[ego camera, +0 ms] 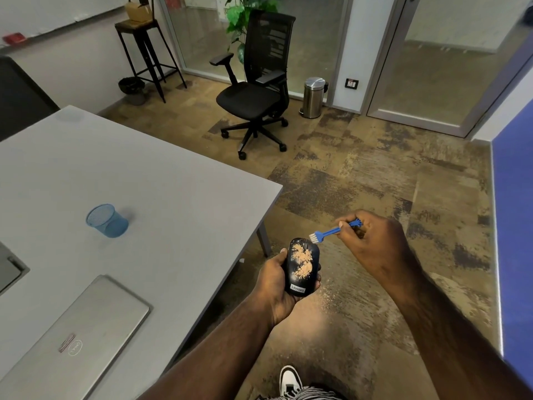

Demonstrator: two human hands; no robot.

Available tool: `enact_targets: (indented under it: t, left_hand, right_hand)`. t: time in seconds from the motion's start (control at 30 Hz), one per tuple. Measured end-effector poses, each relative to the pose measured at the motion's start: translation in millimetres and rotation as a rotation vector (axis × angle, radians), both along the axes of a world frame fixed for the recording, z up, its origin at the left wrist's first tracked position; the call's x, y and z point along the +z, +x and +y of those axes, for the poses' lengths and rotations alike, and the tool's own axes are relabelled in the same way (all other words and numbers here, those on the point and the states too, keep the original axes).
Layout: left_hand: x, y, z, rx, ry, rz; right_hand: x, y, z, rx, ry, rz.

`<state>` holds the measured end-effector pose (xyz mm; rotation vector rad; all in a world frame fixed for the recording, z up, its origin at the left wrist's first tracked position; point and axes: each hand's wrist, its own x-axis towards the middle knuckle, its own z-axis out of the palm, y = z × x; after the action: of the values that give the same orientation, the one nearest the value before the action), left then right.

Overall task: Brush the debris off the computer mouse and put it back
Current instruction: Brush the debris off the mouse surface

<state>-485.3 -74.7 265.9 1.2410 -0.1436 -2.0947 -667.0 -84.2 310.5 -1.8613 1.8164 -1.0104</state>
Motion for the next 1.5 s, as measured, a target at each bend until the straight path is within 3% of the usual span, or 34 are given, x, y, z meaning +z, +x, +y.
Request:
enact_targets:
  t: [0.13, 0.27, 0.43, 0.57, 0.73, 0.9, 1.07, 1.2, 1.37, 1.5]
  left_hand:
    - [-1, 2, -1, -0.007, -0.013, -0.011]
    - [-2, 3, -2, -0.009, -0.009, -0.003]
    - [-1, 3, -3, -0.006, -0.006, 0.018]
    - [-2, 3, -2, 0.002, 0.001, 0.031]
    - [-2, 5, -3, 0.024, 0.007, 0.077]
    - [-4, 6, -4, 0.029, 0.018, 0.105]
    - [-4, 5, -5, 0.034, 0.017, 0.131]
    - [-5, 5, -5, 0.029, 0.019, 0.147]
    - [-4, 4, -5, 0.03, 0.024, 0.149]
    - [-4, 3, -5, 0.022, 0.021, 0.142]
  right_hand:
    - [0, -1, 4, 0.033, 0.0, -0.053]
    - [-4, -5, 1, -0.034, 0.025, 0.042]
    - [-7, -7, 2, -0.009, 0.012, -0.084]
    - [-10, -8, 2, -0.04, 0.013, -0.022]
    - [-10, -9, 7, 0.009, -0.015, -0.134]
    - [-14, -12, 6, -0.04, 0.006, -0.061]
    - [-14, -11, 9, 0.025, -0.02, -0.214]
    - [-18, -14, 6, -0.031, -0.001, -0.121]
    - [-15, -14, 8, -0.035, -0.011, -0.248]
    - [-15, -14, 9, -0.039, -0.012, -0.186]
